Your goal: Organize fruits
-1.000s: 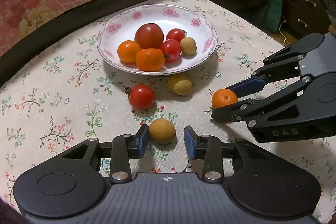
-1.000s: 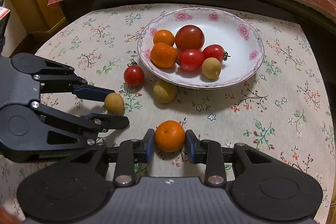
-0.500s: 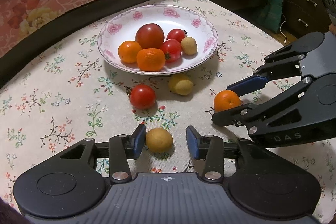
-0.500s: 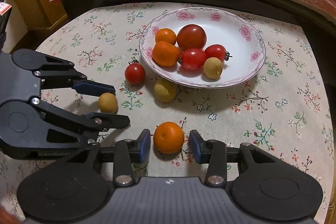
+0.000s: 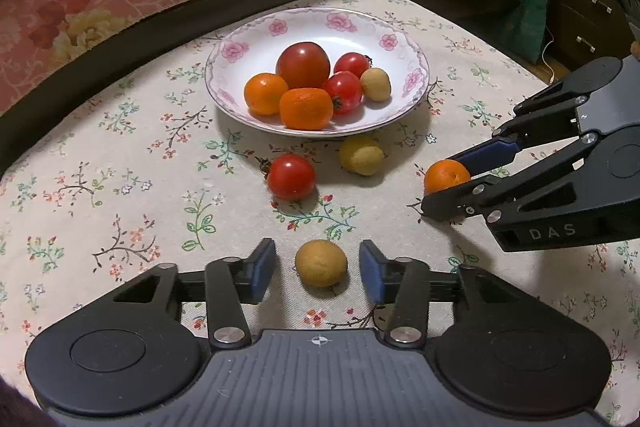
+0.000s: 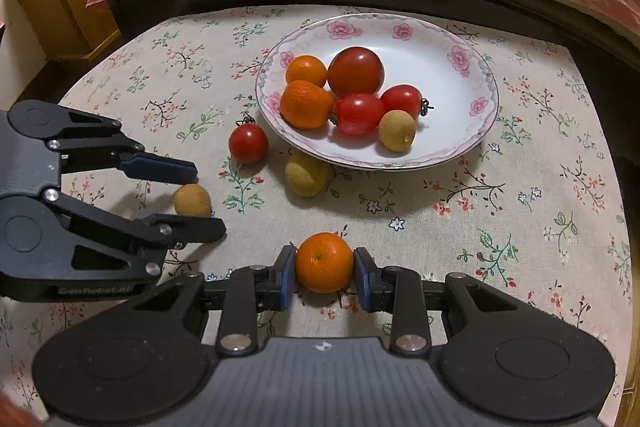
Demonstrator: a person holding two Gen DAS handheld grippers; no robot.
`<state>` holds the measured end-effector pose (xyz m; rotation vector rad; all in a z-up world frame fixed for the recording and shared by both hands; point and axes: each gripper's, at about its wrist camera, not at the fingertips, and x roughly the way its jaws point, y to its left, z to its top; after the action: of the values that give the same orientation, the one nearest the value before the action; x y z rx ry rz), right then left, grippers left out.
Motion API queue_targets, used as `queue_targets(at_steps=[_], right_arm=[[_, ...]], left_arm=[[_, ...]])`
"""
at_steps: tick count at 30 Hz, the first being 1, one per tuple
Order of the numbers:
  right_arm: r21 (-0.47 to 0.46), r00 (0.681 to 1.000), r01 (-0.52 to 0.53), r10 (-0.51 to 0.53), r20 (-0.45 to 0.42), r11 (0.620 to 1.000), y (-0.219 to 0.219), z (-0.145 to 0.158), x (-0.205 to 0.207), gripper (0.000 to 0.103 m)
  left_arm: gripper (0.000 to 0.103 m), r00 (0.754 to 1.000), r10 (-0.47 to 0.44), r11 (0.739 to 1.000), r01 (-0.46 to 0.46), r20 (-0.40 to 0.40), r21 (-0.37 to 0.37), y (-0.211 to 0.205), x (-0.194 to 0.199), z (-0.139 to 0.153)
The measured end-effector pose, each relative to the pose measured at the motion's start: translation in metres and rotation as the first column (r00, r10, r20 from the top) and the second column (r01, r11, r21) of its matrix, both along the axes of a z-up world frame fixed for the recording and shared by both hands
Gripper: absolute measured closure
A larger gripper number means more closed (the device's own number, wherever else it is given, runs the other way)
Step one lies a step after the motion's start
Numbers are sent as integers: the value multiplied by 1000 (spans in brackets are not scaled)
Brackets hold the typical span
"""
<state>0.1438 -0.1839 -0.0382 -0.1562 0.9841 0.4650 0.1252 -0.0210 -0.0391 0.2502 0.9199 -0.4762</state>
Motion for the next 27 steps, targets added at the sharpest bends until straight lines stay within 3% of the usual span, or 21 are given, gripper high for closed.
queue_targets(at_steps=[6,12,27], right_arm=[[2,1000,1,-1,0,1000,0,-1,0,72],[0,1000,5,-5,4,1000,0,-1,0,72],[37,999,18,-20,42,999,1,14,1,72]], left_arm=[[48,1000,-8,1000,8,-11,4,-2,-2,-3],[68,1000,-6,1000,6,-8,5,-2,-4,-1],[68,1000,17,999,-16,25,-35,-1,3,16]])
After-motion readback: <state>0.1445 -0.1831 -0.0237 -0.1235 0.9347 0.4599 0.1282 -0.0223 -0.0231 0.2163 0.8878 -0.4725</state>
